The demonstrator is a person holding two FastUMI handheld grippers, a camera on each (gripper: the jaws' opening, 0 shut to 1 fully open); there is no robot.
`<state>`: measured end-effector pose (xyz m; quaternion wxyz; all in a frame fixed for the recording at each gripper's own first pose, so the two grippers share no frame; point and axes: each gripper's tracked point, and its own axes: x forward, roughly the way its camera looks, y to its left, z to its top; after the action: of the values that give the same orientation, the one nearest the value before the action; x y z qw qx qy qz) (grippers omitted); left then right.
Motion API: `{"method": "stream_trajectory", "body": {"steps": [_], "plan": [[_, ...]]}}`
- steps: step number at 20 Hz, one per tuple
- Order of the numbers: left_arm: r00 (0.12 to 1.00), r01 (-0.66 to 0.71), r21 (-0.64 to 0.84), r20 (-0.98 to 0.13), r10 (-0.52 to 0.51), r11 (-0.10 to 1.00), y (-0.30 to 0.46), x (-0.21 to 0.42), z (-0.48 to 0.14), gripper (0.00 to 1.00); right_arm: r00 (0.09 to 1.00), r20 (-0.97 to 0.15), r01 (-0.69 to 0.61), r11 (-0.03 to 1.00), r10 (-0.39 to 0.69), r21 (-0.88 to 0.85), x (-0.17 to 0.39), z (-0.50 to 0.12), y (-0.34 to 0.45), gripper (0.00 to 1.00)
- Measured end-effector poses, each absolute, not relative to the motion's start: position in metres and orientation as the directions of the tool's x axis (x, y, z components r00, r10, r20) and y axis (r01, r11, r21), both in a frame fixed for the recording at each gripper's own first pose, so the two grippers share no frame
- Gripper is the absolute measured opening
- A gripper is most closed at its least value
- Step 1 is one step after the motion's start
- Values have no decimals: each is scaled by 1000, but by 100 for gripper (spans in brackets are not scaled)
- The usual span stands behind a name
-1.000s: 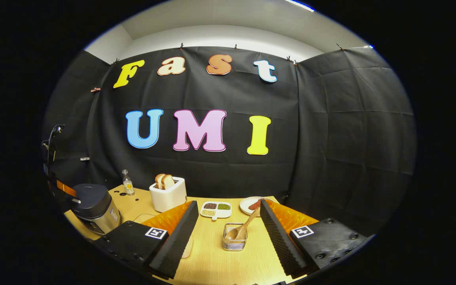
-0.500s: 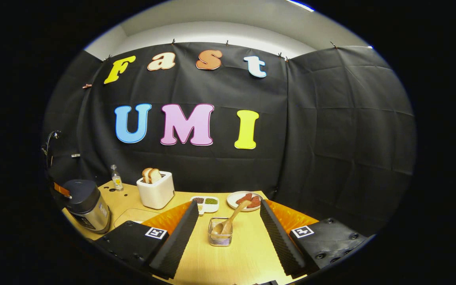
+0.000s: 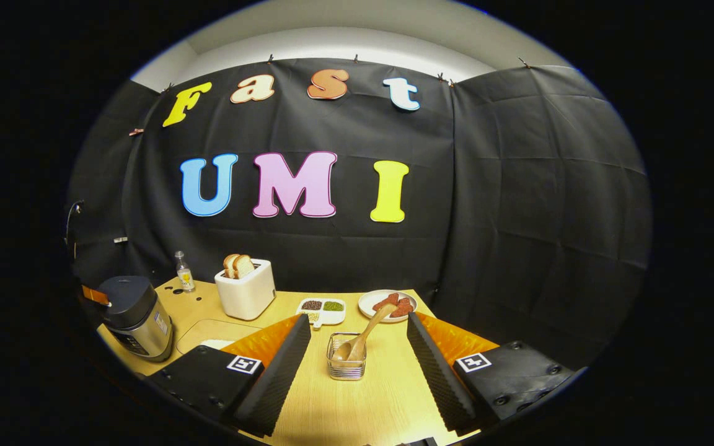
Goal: Close the left gripper, press the button to open the rice cooker; take a wooden spoon from the chopstick holder with the right hand, scoop a spoonful of rice and pour it into the rice cooker, then put the wooden spoon back into the chopstick holder.
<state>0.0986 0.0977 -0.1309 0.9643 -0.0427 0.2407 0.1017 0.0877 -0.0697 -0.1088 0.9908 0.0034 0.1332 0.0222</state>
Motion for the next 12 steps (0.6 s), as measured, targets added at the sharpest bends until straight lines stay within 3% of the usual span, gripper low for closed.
{"method": "stream_trajectory", "body": {"steps": [4, 7, 10, 11, 12], "plan": [[936, -275, -19, -232, 264, 961, 98, 100, -43, 6, 956, -276, -98, 995, 102, 29, 104, -115, -59, 98], [940, -328, 68, -77, 333, 942, 102, 94, 19, 7, 957, -267, -107, 994, 112, 35, 122, -119, -62, 98], [928, -365, 73, -52, 369, 928, 92, 86, 36, 8, 951, -287, -103, 992, 118, 66, 142, -132, -67, 98], [924, -375, 64, -58, 379, 925, 88, 84, 35, 4, 947, -298, -98, 992, 118, 80, 148, -137, -70, 98], [922, -378, 47, -68, 381, 925, 83, 83, 31, 8, 943, -311, -94, 992, 117, 89, 154, -144, -73, 98]]}}
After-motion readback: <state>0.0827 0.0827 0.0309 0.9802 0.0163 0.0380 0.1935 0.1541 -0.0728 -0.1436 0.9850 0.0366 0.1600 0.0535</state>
